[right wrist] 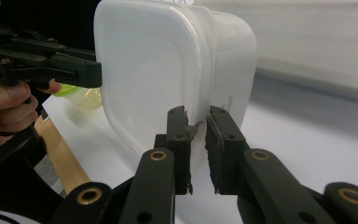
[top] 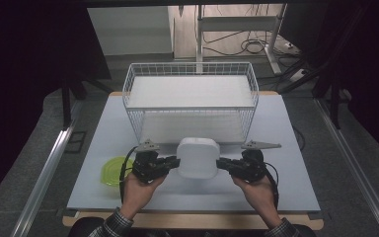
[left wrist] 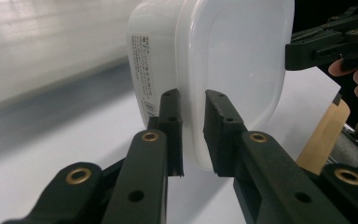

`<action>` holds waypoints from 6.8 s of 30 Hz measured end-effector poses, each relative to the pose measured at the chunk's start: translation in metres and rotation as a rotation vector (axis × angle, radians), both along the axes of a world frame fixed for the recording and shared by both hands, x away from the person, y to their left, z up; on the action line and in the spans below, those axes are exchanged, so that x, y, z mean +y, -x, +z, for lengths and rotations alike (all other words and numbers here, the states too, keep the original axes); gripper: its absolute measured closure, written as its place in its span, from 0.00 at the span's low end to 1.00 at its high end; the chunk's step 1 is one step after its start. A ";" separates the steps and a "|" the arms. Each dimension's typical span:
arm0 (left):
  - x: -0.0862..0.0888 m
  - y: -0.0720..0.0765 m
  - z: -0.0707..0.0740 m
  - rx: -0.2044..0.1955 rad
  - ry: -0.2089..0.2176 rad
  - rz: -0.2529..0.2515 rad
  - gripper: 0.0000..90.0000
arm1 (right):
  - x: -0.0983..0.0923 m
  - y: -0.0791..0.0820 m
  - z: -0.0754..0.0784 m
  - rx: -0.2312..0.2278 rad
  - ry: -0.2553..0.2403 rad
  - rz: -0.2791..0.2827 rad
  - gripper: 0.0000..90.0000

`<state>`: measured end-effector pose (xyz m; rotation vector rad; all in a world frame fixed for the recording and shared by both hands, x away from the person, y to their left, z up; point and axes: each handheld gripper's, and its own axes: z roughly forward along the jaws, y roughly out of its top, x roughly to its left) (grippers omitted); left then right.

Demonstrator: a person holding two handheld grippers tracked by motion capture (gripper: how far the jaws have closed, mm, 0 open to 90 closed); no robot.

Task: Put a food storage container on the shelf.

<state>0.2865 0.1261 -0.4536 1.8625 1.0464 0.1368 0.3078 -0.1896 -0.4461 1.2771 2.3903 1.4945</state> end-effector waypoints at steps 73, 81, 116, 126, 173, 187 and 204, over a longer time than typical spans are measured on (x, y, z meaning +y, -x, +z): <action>0.025 -0.100 0.140 -0.197 0.036 0.115 0.86 | 0.039 -0.109 0.151 -0.213 -0.007 -0.046 0.87; 0.024 -0.107 0.133 -0.181 0.027 0.126 0.83 | 0.040 -0.114 0.152 -0.191 -0.015 -0.045 0.87; 0.010 -0.132 0.135 -0.233 -0.053 0.121 0.59 | 0.049 -0.138 0.139 -0.226 0.024 -0.081 0.69; 0.011 -0.141 0.136 -0.237 -0.062 0.130 0.53 | 0.052 -0.145 0.138 -0.239 0.036 -0.098 0.64; 0.023 -0.097 0.124 -0.287 0.017 0.010 0.26 | 0.031 -0.122 0.130 -0.274 -0.005 -0.076 0.39; 0.023 -0.052 0.094 -0.303 -0.053 -0.031 0.12 | 0.018 -0.089 0.108 -0.302 0.024 -0.027 0.24; 0.018 -0.018 0.043 -0.327 -0.094 -0.074 0.04 | 0.009 -0.049 0.062 -0.321 0.072 0.036 0.08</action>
